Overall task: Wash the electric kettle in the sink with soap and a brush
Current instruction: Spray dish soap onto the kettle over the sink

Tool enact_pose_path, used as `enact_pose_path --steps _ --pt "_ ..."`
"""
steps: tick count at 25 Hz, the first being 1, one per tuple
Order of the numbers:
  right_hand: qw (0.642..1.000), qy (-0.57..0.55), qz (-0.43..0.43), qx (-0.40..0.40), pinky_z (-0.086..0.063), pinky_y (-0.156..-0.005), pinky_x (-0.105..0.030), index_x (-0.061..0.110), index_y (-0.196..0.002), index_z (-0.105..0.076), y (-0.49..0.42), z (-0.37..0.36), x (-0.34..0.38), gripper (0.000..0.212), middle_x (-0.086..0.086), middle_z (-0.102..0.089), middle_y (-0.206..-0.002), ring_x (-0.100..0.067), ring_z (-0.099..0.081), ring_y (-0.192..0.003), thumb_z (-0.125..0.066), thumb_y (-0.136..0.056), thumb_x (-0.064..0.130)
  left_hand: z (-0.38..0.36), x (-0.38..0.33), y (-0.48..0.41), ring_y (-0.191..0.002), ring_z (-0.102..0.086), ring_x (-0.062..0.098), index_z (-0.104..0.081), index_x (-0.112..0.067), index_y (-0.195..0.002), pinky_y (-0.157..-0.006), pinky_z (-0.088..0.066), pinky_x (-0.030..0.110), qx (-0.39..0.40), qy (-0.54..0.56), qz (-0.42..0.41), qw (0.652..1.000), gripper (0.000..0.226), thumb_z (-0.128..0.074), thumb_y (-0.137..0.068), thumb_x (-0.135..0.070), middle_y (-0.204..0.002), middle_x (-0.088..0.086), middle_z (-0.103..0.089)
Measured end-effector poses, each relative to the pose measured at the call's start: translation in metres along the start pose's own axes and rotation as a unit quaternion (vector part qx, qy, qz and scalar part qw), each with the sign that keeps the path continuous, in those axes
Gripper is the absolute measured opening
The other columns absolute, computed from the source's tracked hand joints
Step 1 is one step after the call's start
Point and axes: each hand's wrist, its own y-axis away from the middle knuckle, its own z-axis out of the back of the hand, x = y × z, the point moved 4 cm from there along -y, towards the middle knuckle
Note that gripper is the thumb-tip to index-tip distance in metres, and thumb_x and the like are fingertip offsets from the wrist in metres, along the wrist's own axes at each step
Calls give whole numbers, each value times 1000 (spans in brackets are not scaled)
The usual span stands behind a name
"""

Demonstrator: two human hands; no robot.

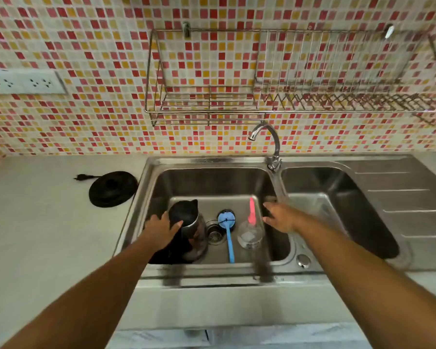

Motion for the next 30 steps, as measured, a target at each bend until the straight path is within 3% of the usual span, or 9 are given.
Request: enact_pose_path --steps 7,9,10,11,12,13,17,26,30 --pt "990 -109 -81 24 -36 -107 -32 4 -142 -39 -68 -43 -30 55 -16 -47 -144 -30 -48 -131 -57 -95 25 -34 11 -31 -118 -53 45 -45 4 -134 -97 -43 44 32 -13 15 999 72 -34 -97 -56 -124 30 -56" --pt "984 -145 -98 18 -42 -98 -28 7 -139 -44 -84 -57 -38 54 -16 -53 -139 -29 -53 -124 -62 -92 25 -38 16 -29 -88 -65 50 -48 -3 -130 -75 -54 47 30 101 63 992 58 -67 -88 -37 -94 29 -64" --pt "981 -161 -104 18 -42 -91 -24 10 -137 -47 -91 -67 -41 51 -14 -56 -134 -28 -55 -120 -65 -90 23 -52 22 -29 -65 -66 47 -49 -8 -128 -56 -56 45 119 185 91 971 70 -85 -69 -22 -78 27 -65" --pt "978 -179 -108 15 -41 -87 -22 13 -135 -50 -96 -74 -42 50 -13 -59 -131 -27 -57 -117 -66 -89 20 -54 28 -39 -50 -64 39 -52 -13 -123 -45 -54 40 66 194 50 978 77 -91 -57 -16 -68 25 -65" --pt "972 -203 -116 14 -40 -85 -22 13 -135 -50 -101 -83 -43 49 -12 -61 -129 -27 -58 -115 -66 -89 17 -53 27 -33 -49 -63 31 -59 -17 -115 -50 -52 36 113 267 90 953 58 -88 -65 -23 -67 24 -67" --pt "965 -231 -120 9 -41 -85 -23 13 -135 -50 -106 -92 -43 48 -13 -61 -129 -28 -59 -115 -65 -89 14 -46 26 -34 -57 -63 25 -67 -18 -101 -63 -49 34 53 278 86 955 29 -73 -82 -38 -72 21 -70" --pt "941 -307 -140 -24 -45 -83 -31 14 -139 -45 -118 -116 -45 45 -17 -61 -123 -34 -59 -117 -56 -95 12 -62 34 -30 -72 -67 25 -68 -5 -60 -77 -43 34 42 325 204 922 75 -45 -83 -73 -68 13 -73" --pt "912 -379 7 -159 -55 -81 -46 20 -108 -51 -87 -74 -41 11 -1 -62 -92 -25 -65 -87 -45 -99 24 7 -6 -47 -42 -58 18 -64 -2 -69 -41 -46 19 -144 398 160 892 48 -71 -81 -48 -53 9 -60" --pt "900 -365 125 -201 -47 -70 -16 30 -120 -52 -48 -27 -12 23 8 -54 -86 -6 -55 -73 -46 -99 36 44 -17 -32 -41 -60 20 -65 -2 -66 -43 -45 18 -152 367 122 909 52 -68 -83 -52 -44 5 -59"
